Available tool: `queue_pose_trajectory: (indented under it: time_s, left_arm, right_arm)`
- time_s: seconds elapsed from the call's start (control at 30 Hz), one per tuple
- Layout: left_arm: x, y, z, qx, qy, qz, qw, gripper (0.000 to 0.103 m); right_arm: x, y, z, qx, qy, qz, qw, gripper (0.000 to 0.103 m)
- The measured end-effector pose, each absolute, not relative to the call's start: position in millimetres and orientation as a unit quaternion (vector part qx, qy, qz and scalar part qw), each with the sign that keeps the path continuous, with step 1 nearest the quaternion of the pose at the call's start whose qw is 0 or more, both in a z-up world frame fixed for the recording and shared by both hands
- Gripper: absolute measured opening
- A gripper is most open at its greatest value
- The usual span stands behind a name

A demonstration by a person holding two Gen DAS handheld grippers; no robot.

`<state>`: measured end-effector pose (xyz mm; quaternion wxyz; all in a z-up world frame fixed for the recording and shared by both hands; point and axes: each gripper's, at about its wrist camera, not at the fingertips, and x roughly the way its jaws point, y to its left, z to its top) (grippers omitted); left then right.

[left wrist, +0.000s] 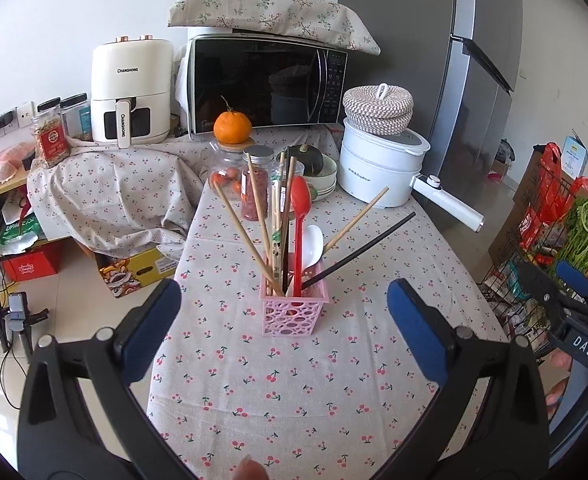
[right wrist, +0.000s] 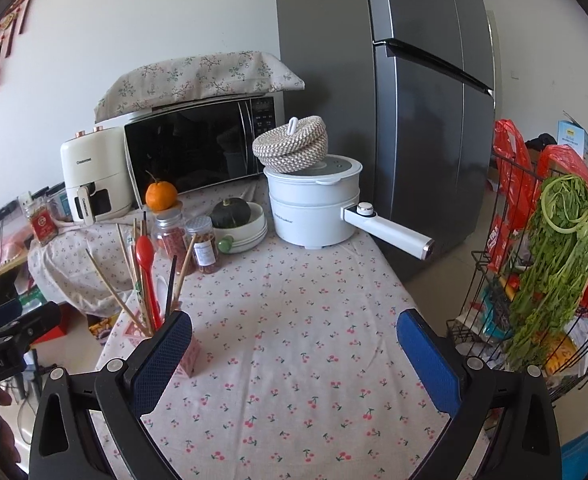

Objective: Organize utensils

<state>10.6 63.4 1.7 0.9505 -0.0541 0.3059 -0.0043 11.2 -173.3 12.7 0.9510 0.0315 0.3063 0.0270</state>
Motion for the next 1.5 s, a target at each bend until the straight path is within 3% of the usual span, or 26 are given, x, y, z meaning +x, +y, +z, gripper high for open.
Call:
queue_pose_trajectory:
  time_s: [1.5]
  left_arm:
    - [7, 43, -9, -0.055, 0.317, -0.005, 0.947, 0.102]
  right_arm:
    - [-1, -177, 21, 0.023, 0.323, 0.037, 0.945, 0.103]
